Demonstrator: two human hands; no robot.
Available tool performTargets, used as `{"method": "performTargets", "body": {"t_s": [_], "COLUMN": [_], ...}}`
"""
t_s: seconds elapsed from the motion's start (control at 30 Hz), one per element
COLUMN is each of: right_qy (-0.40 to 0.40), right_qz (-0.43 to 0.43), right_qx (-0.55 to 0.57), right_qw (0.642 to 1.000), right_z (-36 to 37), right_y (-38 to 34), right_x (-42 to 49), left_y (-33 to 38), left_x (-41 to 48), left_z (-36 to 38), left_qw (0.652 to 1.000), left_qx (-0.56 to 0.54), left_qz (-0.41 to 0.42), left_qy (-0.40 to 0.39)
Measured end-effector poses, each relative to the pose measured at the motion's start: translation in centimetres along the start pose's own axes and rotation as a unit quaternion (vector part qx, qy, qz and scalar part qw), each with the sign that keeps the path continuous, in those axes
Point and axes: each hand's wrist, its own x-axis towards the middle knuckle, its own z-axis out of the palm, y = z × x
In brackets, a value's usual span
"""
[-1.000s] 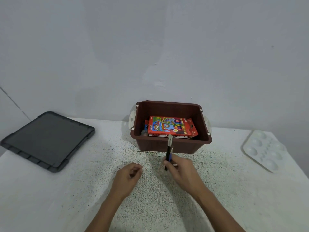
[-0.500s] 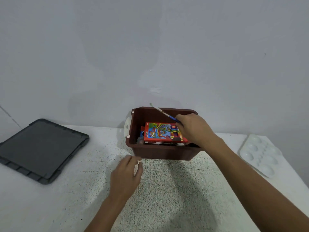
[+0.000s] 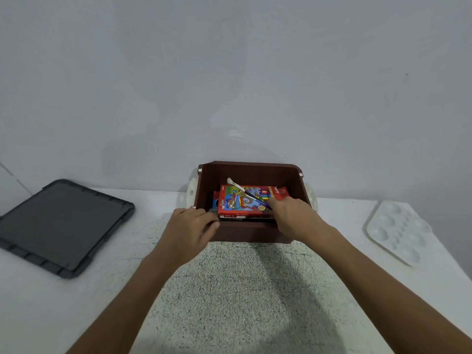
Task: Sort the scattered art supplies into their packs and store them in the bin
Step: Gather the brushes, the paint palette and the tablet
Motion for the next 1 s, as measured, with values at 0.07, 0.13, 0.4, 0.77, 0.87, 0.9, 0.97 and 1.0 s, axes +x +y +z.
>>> {"method": "performTargets", "body": {"t_s": [0.07,0.13,0.4,0.77,0.87,0.9,0.97,1.0], "right_qy": [-0.005,-0.015,-0.041,-0.121,-0.1,-0.093,-0.083,-0.085], "right_qz": [0.0,-0.003,-0.015,-0.006,0.005,0.006,0.007,0.008], "right_qx": [0.007,0.013,0.02,0.021,-0.033,-0.051,-0.073,-0.078], "right_qw": [1.0,1.0,0.999,0.992,0.994,0.994,0.994,0.993], "right_z": [0.0,-0.3,-1.5,-3.2,-3.9,-4.1,-4.0,-3.7], "right_y": [-0.3,-0.9,-4.4,-7.5,-7.3,-7.2,-7.2,-7.2], "right_x": [-1.0,-2.4,-10.4,-14.3,-12.8,-12.1,-10.5,-9.7], "left_y": [0.3,0.7,4.6,7.9,8.5,8.6,8.5,8.5], "left_x": [-0.5,-1.2,-5.2,-7.7,-6.5,-5.9,-4.8,-4.1], "left_z": [-0.5,-1.1,-5.3,-8.8,-7.8,-7.3,-6.1,-5.5], "left_qw": [1.0,0.998,0.971,0.943,0.986,0.992,0.997,0.999], "left_qx": [-0.012,-0.019,-0.041,-0.01,0.053,0.038,0.015,0.015], "left_qz": [-0.009,-0.016,-0.078,-0.146,-0.131,-0.12,-0.06,-0.023], "left_qy": [-0.025,-0.049,-0.223,-0.3,-0.091,-0.031,0.04,0.034]}}
